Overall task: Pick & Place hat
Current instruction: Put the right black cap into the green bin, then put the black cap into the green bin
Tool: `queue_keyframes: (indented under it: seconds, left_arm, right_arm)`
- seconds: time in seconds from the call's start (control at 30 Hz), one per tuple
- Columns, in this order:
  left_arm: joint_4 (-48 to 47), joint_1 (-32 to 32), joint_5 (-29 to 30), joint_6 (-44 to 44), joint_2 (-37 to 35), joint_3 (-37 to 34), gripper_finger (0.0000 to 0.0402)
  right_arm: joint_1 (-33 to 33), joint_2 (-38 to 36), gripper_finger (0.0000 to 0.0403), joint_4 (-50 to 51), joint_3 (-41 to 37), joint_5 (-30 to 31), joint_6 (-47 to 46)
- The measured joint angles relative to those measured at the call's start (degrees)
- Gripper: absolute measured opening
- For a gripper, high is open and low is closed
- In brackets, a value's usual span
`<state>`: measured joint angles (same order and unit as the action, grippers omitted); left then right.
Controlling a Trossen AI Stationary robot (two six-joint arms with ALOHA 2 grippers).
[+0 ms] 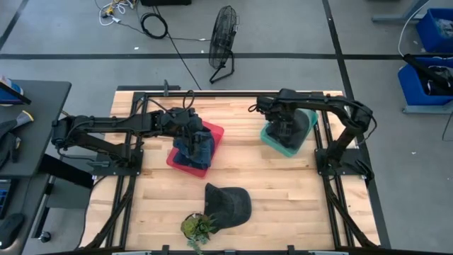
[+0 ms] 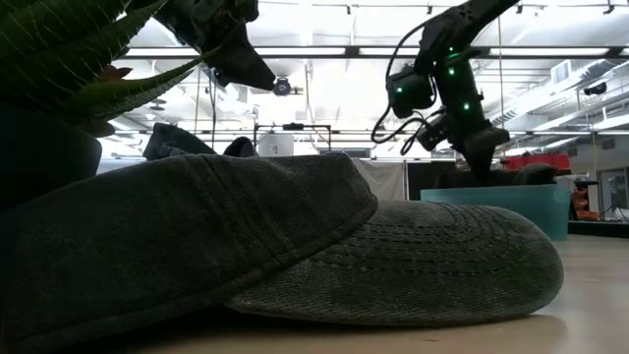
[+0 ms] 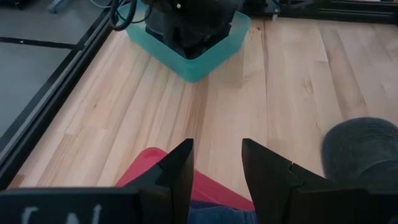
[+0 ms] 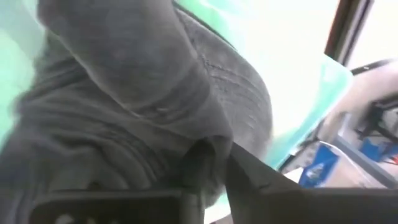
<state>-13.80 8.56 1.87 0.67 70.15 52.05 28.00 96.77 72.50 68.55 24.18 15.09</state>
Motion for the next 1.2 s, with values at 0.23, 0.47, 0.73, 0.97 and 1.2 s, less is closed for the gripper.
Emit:
queue_keyframes:
  seconds: [0.23,0.47,0.73,0.97,1.2]
  left_arm:
    - [-0.25,0.00,0.00,-0.02,0.00,0.00,0.0140]
    - [-0.25,-0.02,-0.01,0.40,0.00,0.00,0.0140]
    - [-0.33,-2.11,-9.21,7.59,0.00,0.00,0.0137]
    - [0.87,-8.43,-13.10,10.18,1.06,0.05,0.0133]
    - [8.78,-15.01,-13.31,11.01,10.30,0.33,0.0142]
  right_arm:
    - [-0.43,-0.87,0.0107,7.40,0.42,7.09,0.22]
    - [-2.64,-2.08,0.0131,17.03,5.05,6.69,-7.78]
    - [-6.97,-3.67,0.0132,17.44,13.46,-1.14,-15.07]
    - [-10.86,-10.55,0.0120,9.65,12.82,-18.51,-21.44]
    - [-15.90,-18.70,0.0101,1.88,6.10,-19.69,-28.79]
